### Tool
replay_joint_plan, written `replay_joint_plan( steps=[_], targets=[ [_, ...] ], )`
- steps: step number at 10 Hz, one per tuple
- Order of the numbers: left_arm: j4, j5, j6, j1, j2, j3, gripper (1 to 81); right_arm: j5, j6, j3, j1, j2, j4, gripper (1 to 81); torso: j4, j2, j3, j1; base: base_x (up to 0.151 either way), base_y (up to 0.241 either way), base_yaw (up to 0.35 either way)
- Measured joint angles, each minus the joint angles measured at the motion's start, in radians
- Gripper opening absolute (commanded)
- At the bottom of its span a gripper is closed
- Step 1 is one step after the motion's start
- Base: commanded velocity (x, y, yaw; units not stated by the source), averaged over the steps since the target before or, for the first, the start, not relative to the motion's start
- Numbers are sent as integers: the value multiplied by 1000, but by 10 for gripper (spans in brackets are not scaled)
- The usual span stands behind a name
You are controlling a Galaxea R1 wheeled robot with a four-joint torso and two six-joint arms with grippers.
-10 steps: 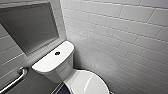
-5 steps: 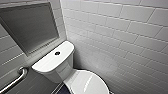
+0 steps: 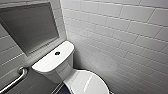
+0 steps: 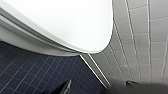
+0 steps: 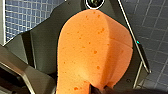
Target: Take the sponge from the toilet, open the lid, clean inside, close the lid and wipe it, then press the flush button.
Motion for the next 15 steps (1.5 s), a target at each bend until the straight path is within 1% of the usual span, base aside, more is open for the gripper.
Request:
replay_joint_plan(
  steps=[2,8,11,13,14,15],
  targets=[
    [-14,-26,-25,-7,8,-33,811,0,0,-23,3,12,0,10,0,0,0,0,0,0,0],
    [-17,-35,-39,-43,105,-186,811,5,3,-39,5,33,1,10,0,0,0,0,0,0,0],
    [-21,-35,-57,-43,113,-206,811,5,3,-45,5,33,1,10,0,0,0,0,0,0,0],
    [-23,-33,-91,-43,134,-239,811,7,3,-45,5,33,2,10,0,0,0,0,0,0,0],
    [-25,-31,-126,-45,147,-258,811,7,3,-45,5,33,3,10,0,0,0,0,0,0,0],
    [-27,-17,-143,-51,153,-264,811,8,3,-49,6,34,3,10,0,0,0,0,0,0,0]
  ],
)
